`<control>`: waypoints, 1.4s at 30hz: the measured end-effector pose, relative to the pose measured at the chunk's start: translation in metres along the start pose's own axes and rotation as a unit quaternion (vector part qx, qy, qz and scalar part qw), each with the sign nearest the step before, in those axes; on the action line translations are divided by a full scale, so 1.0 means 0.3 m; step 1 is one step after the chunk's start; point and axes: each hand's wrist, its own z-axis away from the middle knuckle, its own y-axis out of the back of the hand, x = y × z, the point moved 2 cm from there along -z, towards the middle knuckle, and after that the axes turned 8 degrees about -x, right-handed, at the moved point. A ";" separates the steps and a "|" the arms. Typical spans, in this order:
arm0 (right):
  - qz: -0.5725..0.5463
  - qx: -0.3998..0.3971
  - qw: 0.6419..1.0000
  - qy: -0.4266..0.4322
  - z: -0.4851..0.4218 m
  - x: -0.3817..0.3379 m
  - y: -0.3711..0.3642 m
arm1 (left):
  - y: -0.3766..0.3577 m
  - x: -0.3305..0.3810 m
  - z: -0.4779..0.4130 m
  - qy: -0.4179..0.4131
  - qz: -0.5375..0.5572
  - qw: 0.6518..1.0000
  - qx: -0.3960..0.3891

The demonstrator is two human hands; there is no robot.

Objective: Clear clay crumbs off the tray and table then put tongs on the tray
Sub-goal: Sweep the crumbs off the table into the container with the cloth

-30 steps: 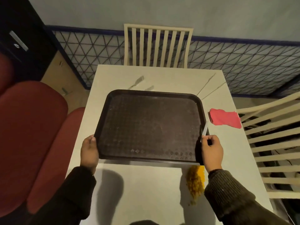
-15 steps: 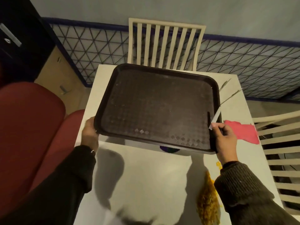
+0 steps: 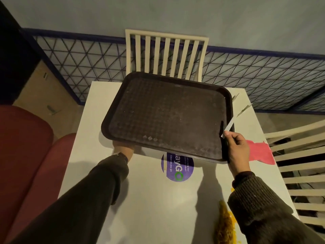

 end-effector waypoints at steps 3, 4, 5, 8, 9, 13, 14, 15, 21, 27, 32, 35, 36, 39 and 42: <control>-0.009 -0.013 1.000 -0.015 -0.018 0.008 -0.051 | 0.010 -0.048 0.091 -0.028 -0.026 0.999 0.027; -0.008 -0.016 1.000 -0.015 -0.024 0.009 -0.073 | 0.015 -0.045 0.144 -0.059 -0.049 0.995 0.058; -0.005 -0.018 1.000 -0.012 -0.031 0.011 -0.098 | 0.013 -0.056 0.186 -0.098 -0.086 0.988 0.088; 0.016 -0.025 1.000 -0.005 -0.052 0.024 -0.174 | -0.011 -0.134 0.317 -0.201 -0.094 0.969 0.112; 0.025 -0.032 0.999 -0.009 -0.061 0.030 -0.199 | -0.016 -0.164 0.351 -0.206 -0.082 0.970 0.104; 0.046 -0.060 0.997 -0.022 -0.098 0.052 -0.283 | -0.042 -0.262 0.480 -0.215 -0.005 0.975 0.064; 0.047 -0.064 0.996 -0.027 -0.106 0.057 -0.299 | -0.050 -0.280 0.513 -0.240 -0.024 0.968 0.071; 0.047 -0.067 0.996 -0.033 -0.114 0.065 -0.312 | -0.064 -0.313 0.533 -0.249 -0.025 0.965 0.076; 0.124 -0.067 0.990 -0.027 -0.134 0.141 -0.368 | -0.072 -0.415 0.577 -0.313 -0.047 0.940 0.123; 0.224 -0.053 0.973 -0.012 -0.137 0.191 -0.366 | -0.083 -0.433 0.567 -0.300 -0.042 0.947 0.110; 0.253 -0.055 0.966 -0.021 -0.177 0.197 -0.365 | -0.083 -0.428 0.573 -0.323 -0.037 0.939 0.114; 0.257 -0.070 0.963 -0.035 -0.200 0.201 -0.356 | -0.083 -0.432 0.572 -0.315 -0.037 0.943 0.098; 0.257 -0.076 0.963 -0.036 -0.206 0.199 -0.355 | -0.082 -0.431 0.573 -0.307 -0.041 0.946 0.092; 0.255 -0.089 0.962 -0.033 -0.225 0.192 -0.356 | -0.082 -0.424 0.572 -0.285 -0.039 0.955 0.074; 0.253 -0.101 0.962 -0.033 -0.246 0.189 -0.360 | -0.079 -0.415 0.574 -0.278 -0.040 0.956 0.079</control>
